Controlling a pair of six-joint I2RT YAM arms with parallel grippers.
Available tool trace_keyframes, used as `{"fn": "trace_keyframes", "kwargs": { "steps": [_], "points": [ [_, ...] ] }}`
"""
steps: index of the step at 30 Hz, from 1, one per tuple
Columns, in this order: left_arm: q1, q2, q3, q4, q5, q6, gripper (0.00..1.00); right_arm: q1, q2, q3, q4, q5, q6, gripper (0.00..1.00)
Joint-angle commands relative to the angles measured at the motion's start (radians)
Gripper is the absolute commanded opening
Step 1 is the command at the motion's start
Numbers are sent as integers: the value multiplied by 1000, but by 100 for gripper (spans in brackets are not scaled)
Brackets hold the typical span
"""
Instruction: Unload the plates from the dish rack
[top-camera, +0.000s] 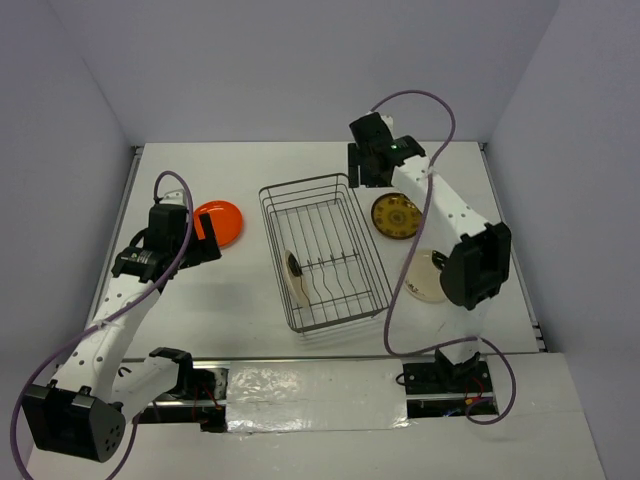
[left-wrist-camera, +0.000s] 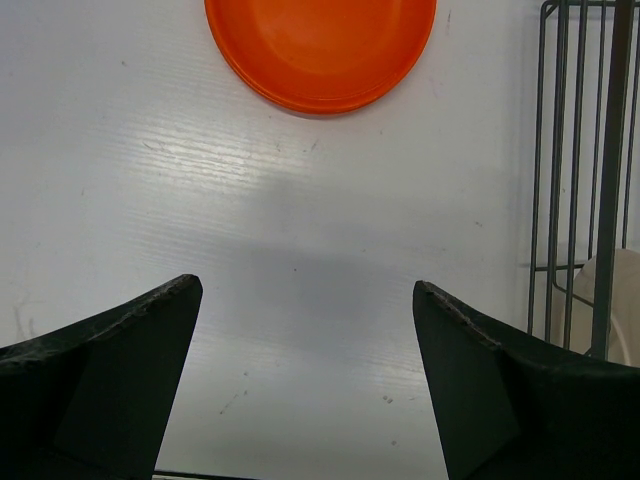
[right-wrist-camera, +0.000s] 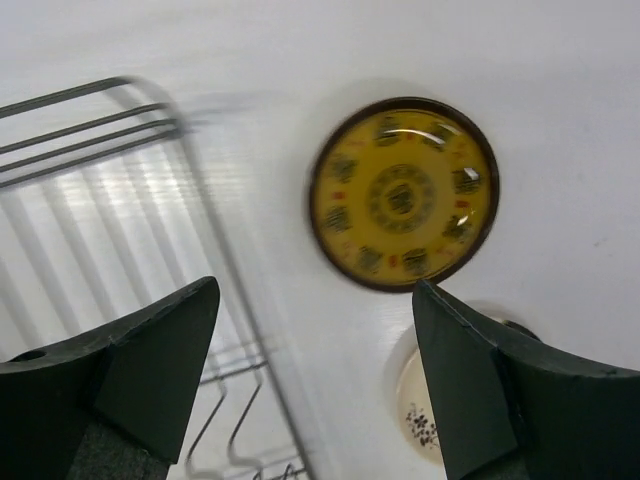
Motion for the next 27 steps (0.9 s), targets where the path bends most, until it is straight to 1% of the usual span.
{"fn": "trace_keyframes", "kwargs": {
  "steps": [1, 2, 3, 4, 5, 7, 8, 9, 12, 15, 18, 21, 22, 24, 25, 27],
  "points": [
    [-4, 0, 25, 14, -4, -9, 99, 126, -221, -10, 4, -108, -24, 85],
    [-4, -3, 25, 11, -12, -14, 99, 196, -250, -83, 41, -197, -21, 85],
    [-4, -5, 24, 9, -18, -17, 99, 236, -298, -116, 55, -213, 0, 84],
    [-4, -8, 24, 8, -27, -21, 99, 274, -316, -151, 69, -216, 19, 84],
    [-4, -13, 22, 8, -33, -23, 100, 351, -336, -215, 109, -212, 39, 83],
    [-6, -17, 25, -2, -51, -35, 100, 417, -385, -280, 159, -206, 115, 81],
    [-6, -22, 25, -5, -77, -40, 100, 481, -399, -335, 211, -193, 143, 79],
    [-6, -23, 28, -11, -91, -46, 99, 517, -411, -352, 222, -126, 204, 77],
    [-6, -30, 34, -29, -146, -66, 100, 609, -381, -377, 216, -23, 291, 75],
    [-6, -37, 37, -42, -179, -78, 99, 666, -318, -380, 233, -17, 322, 73],
    [-6, -42, 34, -40, -174, -77, 99, 689, -228, -327, 186, 11, 341, 69],
    [-6, -36, 34, -39, -165, -72, 99, 690, -165, -308, 176, 14, 344, 60],
    [-6, -31, 36, -39, -162, -69, 100, 690, -142, -303, 179, 12, 345, 51],
    [-6, -30, 34, -35, -156, -66, 99, 690, -122, -291, 172, 11, 350, 43],
    [-6, -25, 36, -35, -151, -64, 99, 692, -116, -277, 167, 0, 352, 32],
    [-6, -25, 36, -34, -148, -61, 99, 694, -118, -273, 176, -14, 359, 23]
  ]
}}
